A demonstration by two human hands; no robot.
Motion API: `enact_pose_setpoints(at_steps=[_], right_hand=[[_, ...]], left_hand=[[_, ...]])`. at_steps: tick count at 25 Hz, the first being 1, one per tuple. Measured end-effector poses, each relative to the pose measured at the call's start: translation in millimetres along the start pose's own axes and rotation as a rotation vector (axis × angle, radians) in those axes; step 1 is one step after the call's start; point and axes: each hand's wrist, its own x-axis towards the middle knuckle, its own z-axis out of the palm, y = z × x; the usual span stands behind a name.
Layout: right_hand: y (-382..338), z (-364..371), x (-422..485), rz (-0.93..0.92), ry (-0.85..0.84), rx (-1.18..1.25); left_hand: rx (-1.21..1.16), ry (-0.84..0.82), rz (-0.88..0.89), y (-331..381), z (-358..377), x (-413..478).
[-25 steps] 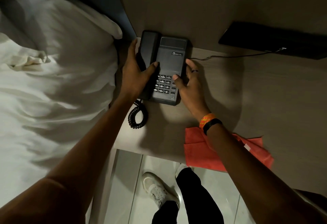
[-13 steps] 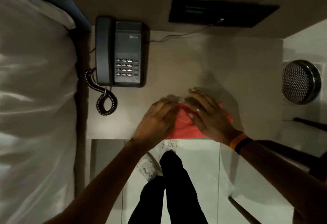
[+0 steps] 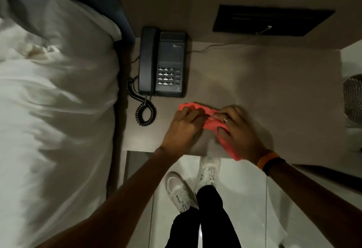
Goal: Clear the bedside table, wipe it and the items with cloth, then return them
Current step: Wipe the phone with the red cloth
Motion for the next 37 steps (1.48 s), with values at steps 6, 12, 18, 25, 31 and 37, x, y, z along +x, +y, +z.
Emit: enact_pose_setpoints(at_steps=[6, 12, 18, 25, 31, 37], right_hand=[[-94, -44, 170, -0.095, 0.259, 0.167], [-109, -50, 263, -0.022, -0.309, -0.196], [-105, -16, 259, -0.017, -0.368, -0.358], [-111, -4, 236, -0.018, -0.216, -0.395], [-129, 13, 197, -0.037, -0.091, -0.325], [-147, 35, 173, -0.004, -0.079, -0.326]], left_hand=[[0.105, 0.393, -0.148, -118, -118, 37], [0.183, -0.383, -0.293, -182, -128, 67], [0.313, -0.272, -0.278, -183, -88, 52], [0.262, -0.014, -0.217, -171, -84, 26], [0.308, 0.361, -0.116, -153, -58, 1], [0.313, 0.372, -0.108, -136, -49, -14]])
